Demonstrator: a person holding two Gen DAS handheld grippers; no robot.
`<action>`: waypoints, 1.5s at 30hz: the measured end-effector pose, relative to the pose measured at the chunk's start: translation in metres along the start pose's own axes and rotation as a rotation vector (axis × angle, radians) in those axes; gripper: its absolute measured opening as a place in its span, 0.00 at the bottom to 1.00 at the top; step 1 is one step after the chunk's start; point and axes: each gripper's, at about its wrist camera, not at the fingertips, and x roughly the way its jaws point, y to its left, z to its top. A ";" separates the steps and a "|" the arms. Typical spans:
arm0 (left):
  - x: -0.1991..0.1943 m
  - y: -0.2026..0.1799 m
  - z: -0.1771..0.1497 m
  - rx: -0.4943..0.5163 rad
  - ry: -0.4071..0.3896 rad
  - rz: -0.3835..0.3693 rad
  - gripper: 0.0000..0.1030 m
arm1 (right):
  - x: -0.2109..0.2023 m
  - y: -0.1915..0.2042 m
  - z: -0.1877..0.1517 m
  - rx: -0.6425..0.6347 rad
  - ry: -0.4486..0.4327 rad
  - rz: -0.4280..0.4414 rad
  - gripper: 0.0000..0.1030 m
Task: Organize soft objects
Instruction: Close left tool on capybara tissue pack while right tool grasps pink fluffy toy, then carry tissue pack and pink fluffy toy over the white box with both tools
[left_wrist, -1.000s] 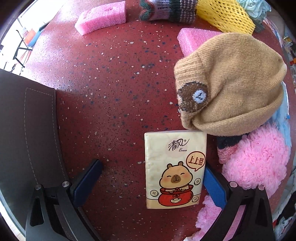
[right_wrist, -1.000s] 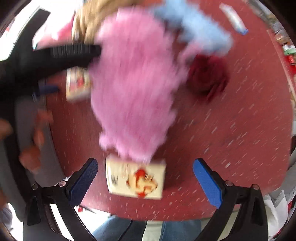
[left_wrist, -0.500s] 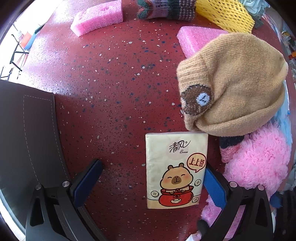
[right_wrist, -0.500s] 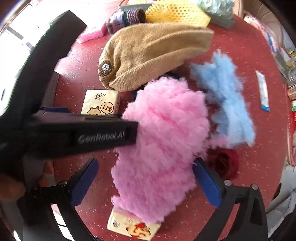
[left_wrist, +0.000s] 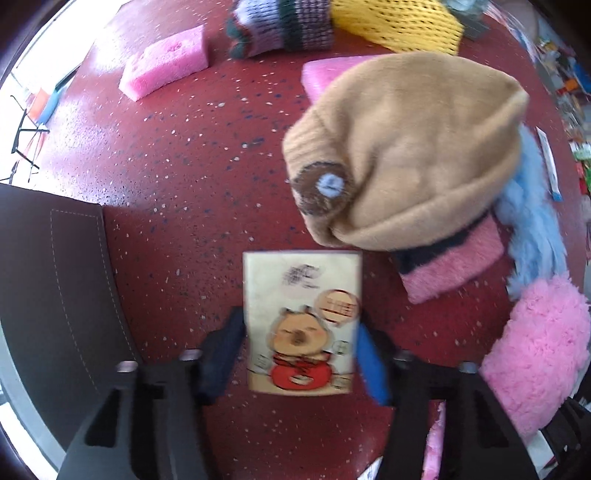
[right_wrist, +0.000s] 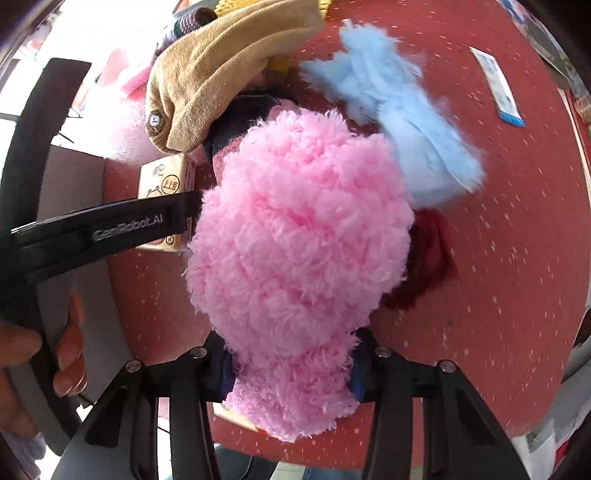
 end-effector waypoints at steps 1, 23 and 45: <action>0.001 0.000 -0.003 0.002 0.013 -0.004 0.53 | 0.000 -0.004 -0.009 0.007 -0.003 0.007 0.48; -0.064 -0.050 -0.118 0.293 -0.016 -0.097 0.53 | -0.070 -0.028 -0.043 0.051 -0.058 -0.025 0.49; -0.133 -0.004 -0.139 0.245 -0.188 -0.162 0.53 | -0.104 -0.017 -0.027 0.054 -0.107 -0.123 0.50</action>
